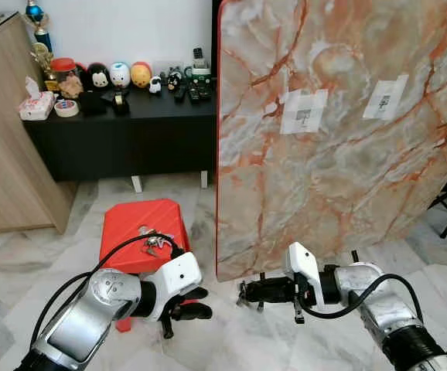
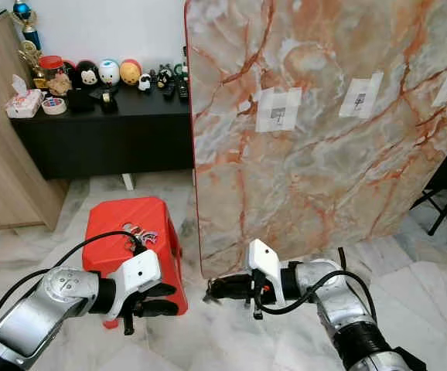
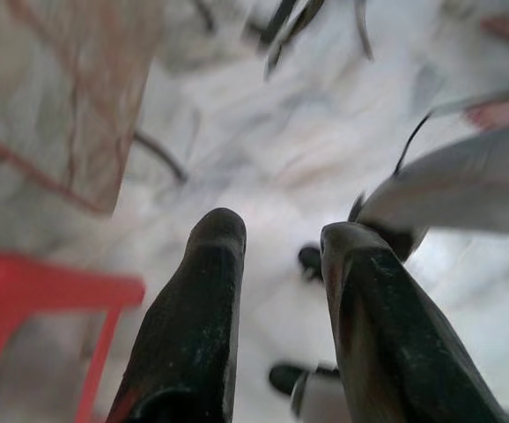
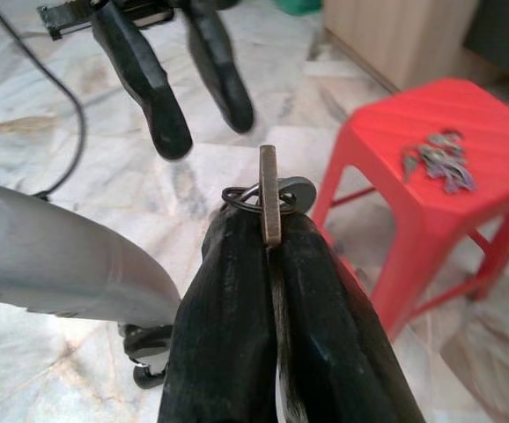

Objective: Hang keys on a hook

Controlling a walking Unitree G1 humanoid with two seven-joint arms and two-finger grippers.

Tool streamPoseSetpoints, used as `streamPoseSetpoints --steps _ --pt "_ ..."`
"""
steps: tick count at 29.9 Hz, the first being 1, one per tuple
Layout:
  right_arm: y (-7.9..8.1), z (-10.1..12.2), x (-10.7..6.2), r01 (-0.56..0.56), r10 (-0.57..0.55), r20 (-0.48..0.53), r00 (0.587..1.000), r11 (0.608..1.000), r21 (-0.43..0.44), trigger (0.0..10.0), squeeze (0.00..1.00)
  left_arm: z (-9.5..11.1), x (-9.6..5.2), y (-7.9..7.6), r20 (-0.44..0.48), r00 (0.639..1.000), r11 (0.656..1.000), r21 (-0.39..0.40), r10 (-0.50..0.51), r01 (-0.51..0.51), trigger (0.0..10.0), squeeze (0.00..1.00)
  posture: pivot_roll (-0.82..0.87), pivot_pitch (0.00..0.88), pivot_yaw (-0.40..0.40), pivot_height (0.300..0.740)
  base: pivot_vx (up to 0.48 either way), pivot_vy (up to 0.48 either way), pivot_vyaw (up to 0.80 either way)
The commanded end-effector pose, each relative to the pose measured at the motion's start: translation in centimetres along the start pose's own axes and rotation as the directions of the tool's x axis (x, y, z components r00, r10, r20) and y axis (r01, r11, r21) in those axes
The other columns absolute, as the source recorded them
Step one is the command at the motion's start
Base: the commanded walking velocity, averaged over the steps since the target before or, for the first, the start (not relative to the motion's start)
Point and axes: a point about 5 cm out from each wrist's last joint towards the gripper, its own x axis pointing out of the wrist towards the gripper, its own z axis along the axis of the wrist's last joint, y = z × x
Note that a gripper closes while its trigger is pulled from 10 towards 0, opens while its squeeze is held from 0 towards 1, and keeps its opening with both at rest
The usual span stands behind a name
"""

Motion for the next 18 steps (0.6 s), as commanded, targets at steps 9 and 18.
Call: streamPoseSetpoints --steps 9,18 --pt "-1.7 -7.2 -3.3 0.585 -0.54 -0.226 0.811 0.747 0.316 0.0 0.0 -5.5 -0.5 4.7 -0.075 0.862 0.82 -0.279 0.501 -0.5 10.0 0.0 0.08 0.0 -0.064 0.74 0.0 0.0 0.0" --pt "0.0 -12.7 -5.2 0.779 -0.798 -0.502 0.334 -0.067 0.624 0.0 0.0 -12.9 0.0 3.0 -0.315 0.716 0.568 -0.447 0.623 -0.691 10.0 0.0 0.09 0.0 -0.057 0.74 0.0 0.0 0.0"
